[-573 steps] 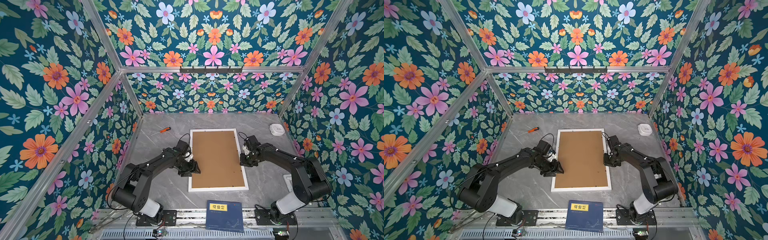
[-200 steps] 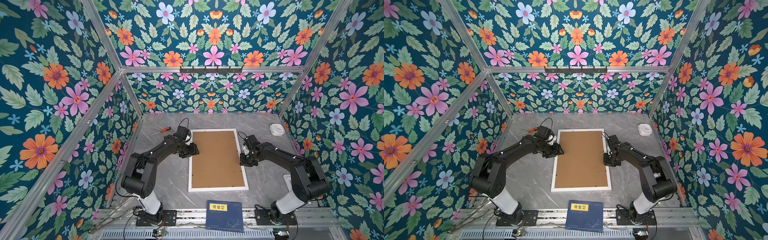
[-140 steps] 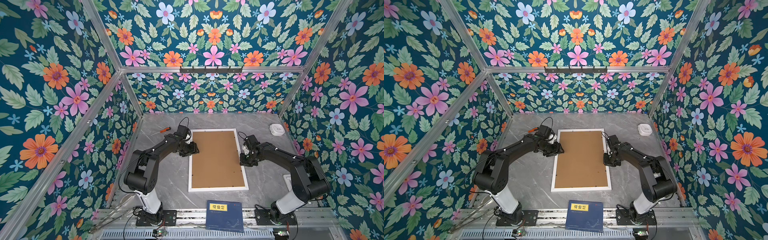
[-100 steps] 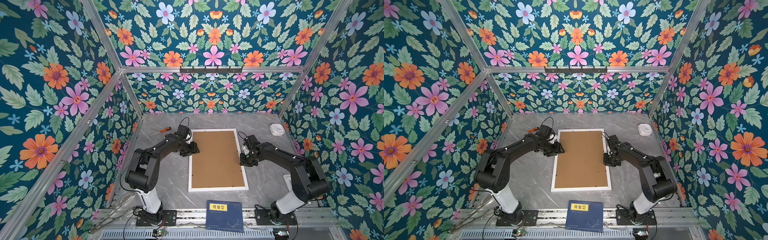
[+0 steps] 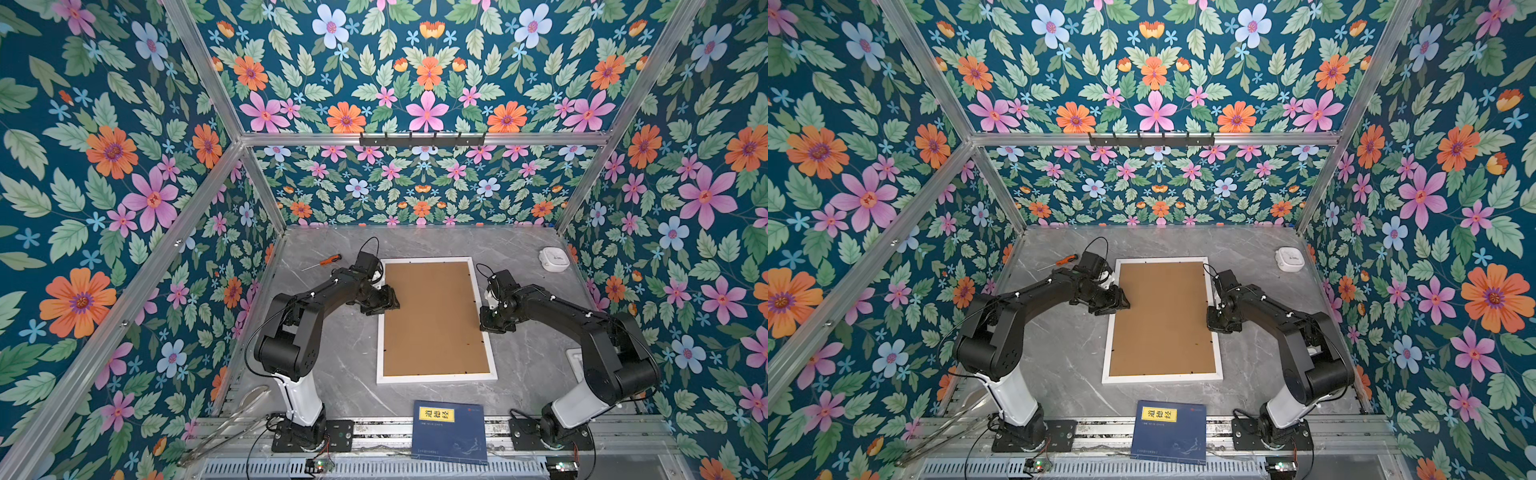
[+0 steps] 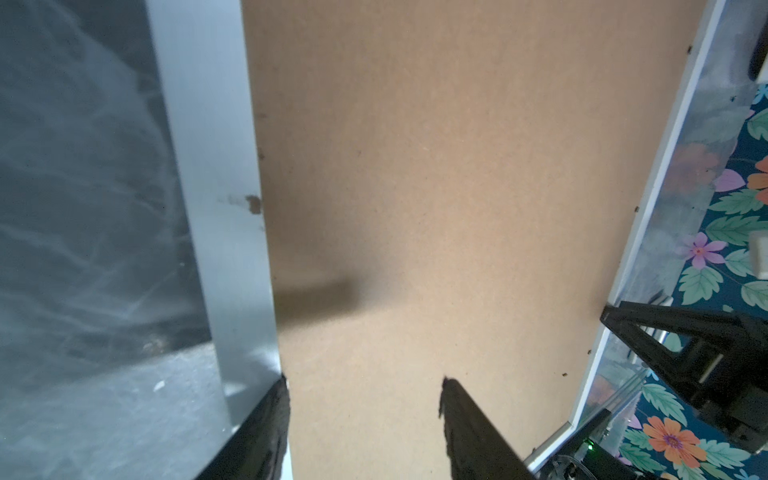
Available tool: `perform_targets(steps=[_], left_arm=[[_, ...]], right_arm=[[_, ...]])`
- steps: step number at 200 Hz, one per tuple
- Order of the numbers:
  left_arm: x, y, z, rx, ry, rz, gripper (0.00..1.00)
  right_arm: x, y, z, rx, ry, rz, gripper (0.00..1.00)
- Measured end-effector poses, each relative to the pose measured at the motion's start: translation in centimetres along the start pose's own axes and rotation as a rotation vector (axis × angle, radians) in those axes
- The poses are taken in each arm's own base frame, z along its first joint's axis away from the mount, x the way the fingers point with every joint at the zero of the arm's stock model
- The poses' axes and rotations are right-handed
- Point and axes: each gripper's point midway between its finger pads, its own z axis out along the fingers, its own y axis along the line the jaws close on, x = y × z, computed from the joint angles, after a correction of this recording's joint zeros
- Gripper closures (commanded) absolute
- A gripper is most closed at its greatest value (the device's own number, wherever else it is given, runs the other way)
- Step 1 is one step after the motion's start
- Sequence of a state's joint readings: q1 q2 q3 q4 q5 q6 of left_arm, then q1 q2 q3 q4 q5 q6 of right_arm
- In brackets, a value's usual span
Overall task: Put the photo into the frame
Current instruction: 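Move the left gripper along the frame edge toward its farther corner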
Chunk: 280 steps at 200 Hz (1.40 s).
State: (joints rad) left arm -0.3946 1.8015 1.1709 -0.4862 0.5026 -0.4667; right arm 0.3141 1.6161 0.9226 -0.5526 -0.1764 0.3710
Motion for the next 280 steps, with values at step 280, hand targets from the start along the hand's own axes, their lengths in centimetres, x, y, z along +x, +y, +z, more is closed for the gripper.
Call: perform_targets(steps=[280], left_arm=[[-6.7,-2.5,-3.7,0.067,-0.139,0.046,0.41]], right_arm=[[0.0,0.1,0.0,0.004,0.012,-0.003,1.00]])
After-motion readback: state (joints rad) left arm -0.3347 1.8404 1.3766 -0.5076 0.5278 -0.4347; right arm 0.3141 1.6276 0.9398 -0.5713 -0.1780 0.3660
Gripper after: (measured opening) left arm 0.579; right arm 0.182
